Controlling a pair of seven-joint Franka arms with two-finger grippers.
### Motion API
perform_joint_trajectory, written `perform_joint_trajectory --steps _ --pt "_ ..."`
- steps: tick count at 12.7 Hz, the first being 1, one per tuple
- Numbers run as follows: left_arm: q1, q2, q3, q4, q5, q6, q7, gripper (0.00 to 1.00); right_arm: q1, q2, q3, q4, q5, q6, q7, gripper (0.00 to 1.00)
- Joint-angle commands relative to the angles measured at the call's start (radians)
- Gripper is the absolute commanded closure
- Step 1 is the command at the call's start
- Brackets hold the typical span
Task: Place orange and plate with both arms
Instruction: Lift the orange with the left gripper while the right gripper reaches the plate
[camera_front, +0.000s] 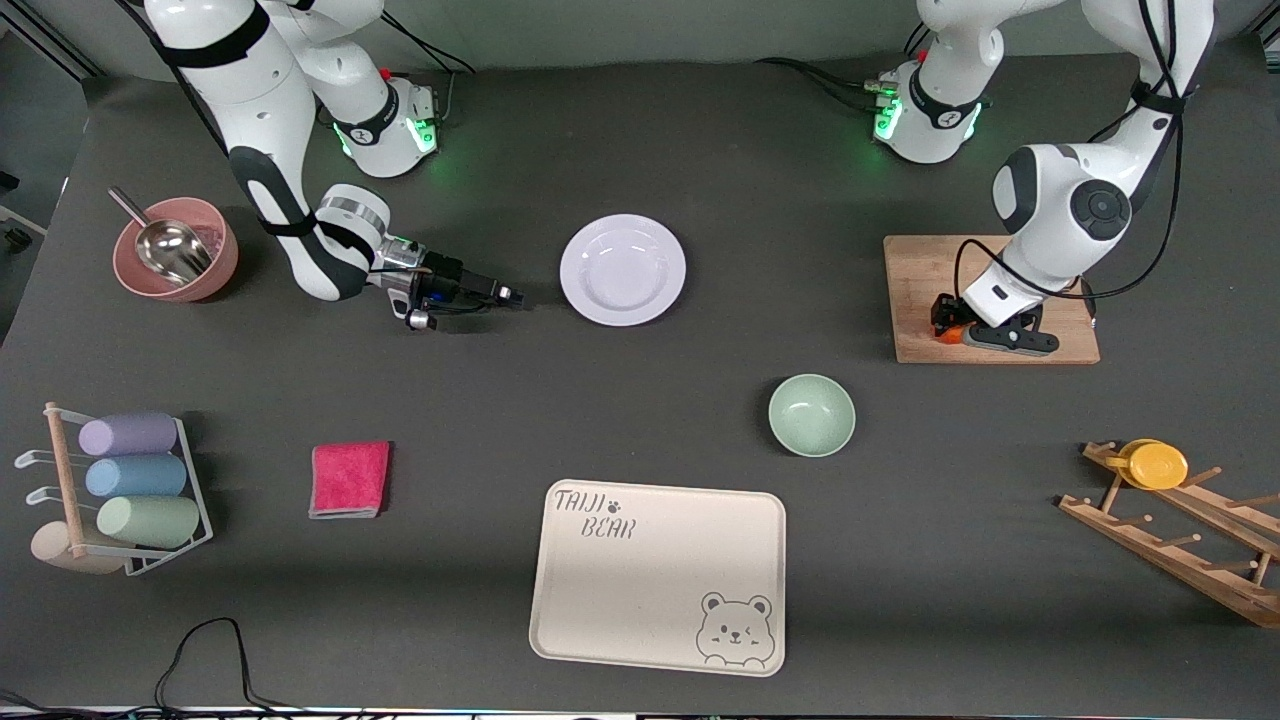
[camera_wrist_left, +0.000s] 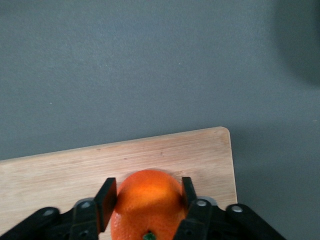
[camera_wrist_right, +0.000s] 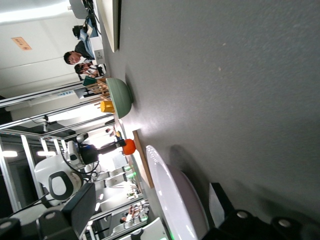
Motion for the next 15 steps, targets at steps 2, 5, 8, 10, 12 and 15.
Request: perform_joint_trajectory --steps 2,5,8,10,12,15 --pt "-0.010 -0.027 0.006 -0.023 0.007 0.002 0.004 1.00 0.011 0.046 -0.002 0.015 0.050 -0.059 -0.039 0.00" --pt "-0.008 -0.033 0.006 -0.019 0.007 -0.010 0.004 1.00 0.009 0.054 -0.004 0.016 0.050 -0.069 -0.039 0.00" --pt "-0.010 -0.087 0.003 0.053 0.007 -0.177 -0.028 1.00 0.007 0.054 -0.004 0.018 0.050 -0.069 -0.041 0.00" --pt "-0.042 -0.116 -0.008 0.139 0.010 -0.335 -0.114 1.00 0.006 0.056 -0.004 0.024 0.050 -0.069 -0.041 0.00" --pt "-0.050 -0.121 -0.009 0.179 0.012 -0.403 -0.148 1.00 0.004 0.059 -0.004 0.026 0.050 -0.069 -0.041 0.00" --pt "-0.083 -0.155 -0.029 0.187 0.010 -0.455 -0.233 1.00 0.003 0.057 -0.005 0.026 0.048 -0.069 -0.041 0.00"
